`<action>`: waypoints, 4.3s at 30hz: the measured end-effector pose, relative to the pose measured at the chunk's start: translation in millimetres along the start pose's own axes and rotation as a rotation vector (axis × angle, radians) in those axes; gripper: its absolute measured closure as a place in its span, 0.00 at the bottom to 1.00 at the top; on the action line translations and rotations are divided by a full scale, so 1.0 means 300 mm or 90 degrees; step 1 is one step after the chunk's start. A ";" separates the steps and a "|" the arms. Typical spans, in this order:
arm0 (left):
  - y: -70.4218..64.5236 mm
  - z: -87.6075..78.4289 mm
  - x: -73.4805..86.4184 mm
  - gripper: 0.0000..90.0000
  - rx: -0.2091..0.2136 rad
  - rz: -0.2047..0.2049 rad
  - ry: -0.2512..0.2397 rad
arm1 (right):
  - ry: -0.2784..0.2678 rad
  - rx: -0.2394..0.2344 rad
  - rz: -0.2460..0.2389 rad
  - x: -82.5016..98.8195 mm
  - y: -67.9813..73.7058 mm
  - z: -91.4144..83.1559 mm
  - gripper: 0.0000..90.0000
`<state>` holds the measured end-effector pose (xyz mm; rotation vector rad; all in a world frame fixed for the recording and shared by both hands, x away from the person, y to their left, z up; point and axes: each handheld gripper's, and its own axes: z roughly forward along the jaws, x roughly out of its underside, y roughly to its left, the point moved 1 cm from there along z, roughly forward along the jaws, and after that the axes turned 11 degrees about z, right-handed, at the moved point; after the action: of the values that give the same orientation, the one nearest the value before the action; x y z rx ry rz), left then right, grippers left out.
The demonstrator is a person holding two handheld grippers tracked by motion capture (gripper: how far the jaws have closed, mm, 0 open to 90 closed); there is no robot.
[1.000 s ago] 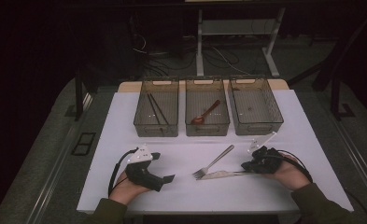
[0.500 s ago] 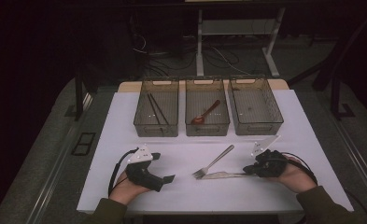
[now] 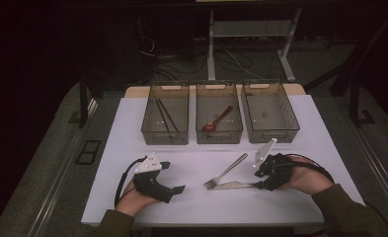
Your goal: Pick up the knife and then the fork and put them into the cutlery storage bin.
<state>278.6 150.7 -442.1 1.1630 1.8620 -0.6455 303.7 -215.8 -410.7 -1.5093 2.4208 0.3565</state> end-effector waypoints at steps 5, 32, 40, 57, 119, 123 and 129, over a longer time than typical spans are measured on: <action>0.000 0.001 0.001 0.00 0.003 0.001 0.001 | 0.051 0.006 -0.044 -0.033 0.013 0.037 0.72; -0.003 0.006 0.001 0.00 0.008 0.005 0.004 | 0.157 0.018 -0.156 -0.094 0.032 0.101 0.87; -0.002 0.005 0.001 0.00 0.007 0.004 0.004 | 0.143 0.014 -0.165 -0.086 0.032 0.097 0.88; 0.001 0.003 0.001 0.00 0.006 0.002 0.001 | -0.011 -0.034 -0.090 -0.010 0.017 -0.010 0.88; 0.021 -0.019 0.009 0.00 0.002 0.013 -0.033 | -0.310 0.185 0.436 0.003 -0.617 -0.247 0.88; 0.021 -0.019 0.009 0.00 0.002 0.012 -0.034 | -0.290 0.181 0.453 0.028 -0.628 -0.209 0.88; 0.020 -0.016 0.009 0.00 0.002 0.011 -0.033 | -0.260 0.182 0.470 0.047 -0.641 -0.167 0.88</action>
<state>281.6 158.4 -441.9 1.1528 1.8061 -0.6639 466.2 -327.1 -381.6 -0.3399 2.4520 0.3849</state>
